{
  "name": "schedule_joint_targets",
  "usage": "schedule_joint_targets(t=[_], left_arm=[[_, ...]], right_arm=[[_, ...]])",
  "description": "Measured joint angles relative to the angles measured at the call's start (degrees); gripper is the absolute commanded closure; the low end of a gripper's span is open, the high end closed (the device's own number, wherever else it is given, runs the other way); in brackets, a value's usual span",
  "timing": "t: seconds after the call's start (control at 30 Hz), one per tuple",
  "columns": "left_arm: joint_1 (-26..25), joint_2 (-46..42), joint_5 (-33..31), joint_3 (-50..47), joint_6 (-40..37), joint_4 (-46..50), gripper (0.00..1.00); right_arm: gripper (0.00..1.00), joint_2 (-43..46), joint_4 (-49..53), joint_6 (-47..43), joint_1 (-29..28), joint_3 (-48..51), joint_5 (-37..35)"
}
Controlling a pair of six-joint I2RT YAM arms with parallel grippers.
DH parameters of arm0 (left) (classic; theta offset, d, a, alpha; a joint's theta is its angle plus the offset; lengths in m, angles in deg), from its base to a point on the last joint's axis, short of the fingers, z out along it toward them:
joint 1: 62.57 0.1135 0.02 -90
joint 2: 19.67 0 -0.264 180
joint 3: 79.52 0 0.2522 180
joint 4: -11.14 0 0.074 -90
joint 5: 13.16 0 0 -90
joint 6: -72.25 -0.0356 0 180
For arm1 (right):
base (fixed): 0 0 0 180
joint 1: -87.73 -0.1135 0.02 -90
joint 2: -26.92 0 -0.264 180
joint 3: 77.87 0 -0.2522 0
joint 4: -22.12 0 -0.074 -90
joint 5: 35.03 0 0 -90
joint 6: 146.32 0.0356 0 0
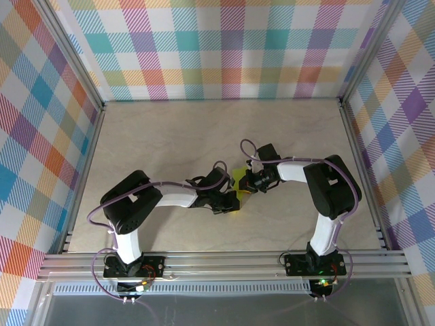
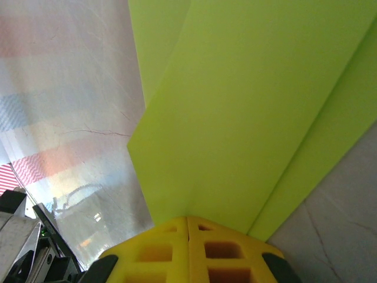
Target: Fold a paper plane with a square sheet of paper (fold left side to right side)
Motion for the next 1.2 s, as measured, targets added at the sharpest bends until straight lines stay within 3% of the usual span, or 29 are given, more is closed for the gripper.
schedule_joint_targets(t=[0.57,0.8,1.2], left_arm=[[-1.5,-3.2,0.0,-1.1,1.2,2.9,1.00],[0.7,-7.6,1.4,0.2,-0.3,5.4,1.00],[3.8,0.3,4.4,7.9,-4.9,5.9,1.00]], right_arm=[[1.00,0.0,0.0,-0.1,0.0,0.0,0.2],[1.00,0.0,0.0,-0.1,-0.1,0.0,0.2],[1.00,0.0,0.0,-0.1,-0.1,0.0,0.4]])
